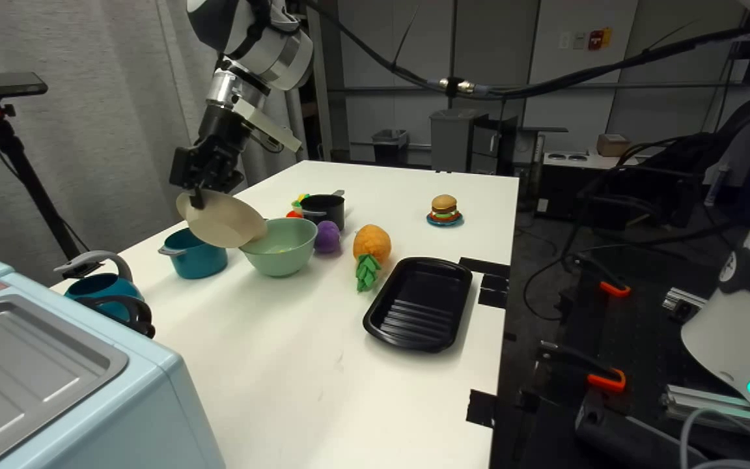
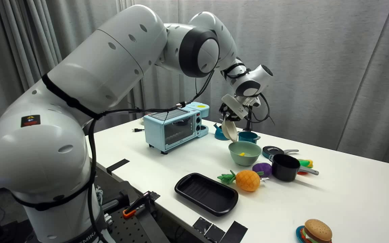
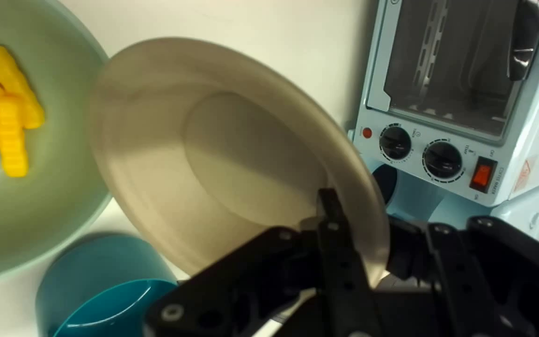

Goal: Pick the plate then pour the potatoes fries into the bowl

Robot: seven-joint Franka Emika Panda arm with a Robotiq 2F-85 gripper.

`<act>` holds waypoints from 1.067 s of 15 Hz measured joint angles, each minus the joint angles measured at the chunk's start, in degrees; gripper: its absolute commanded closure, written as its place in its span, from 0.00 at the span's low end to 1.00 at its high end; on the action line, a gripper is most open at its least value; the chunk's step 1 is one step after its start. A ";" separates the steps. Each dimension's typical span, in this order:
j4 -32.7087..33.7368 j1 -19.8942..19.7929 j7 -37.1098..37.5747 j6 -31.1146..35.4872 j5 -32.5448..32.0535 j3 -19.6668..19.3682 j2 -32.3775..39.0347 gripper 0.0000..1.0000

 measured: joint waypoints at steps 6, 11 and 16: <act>-9.74 2.93 -7.15 14.66 -1.98 4.55 -0.89 0.99; -17.16 6.14 -9.39 27.09 -4.70 9.24 0.34 0.99; -19.11 6.07 -9.37 31.96 -8.30 10.95 1.59 0.99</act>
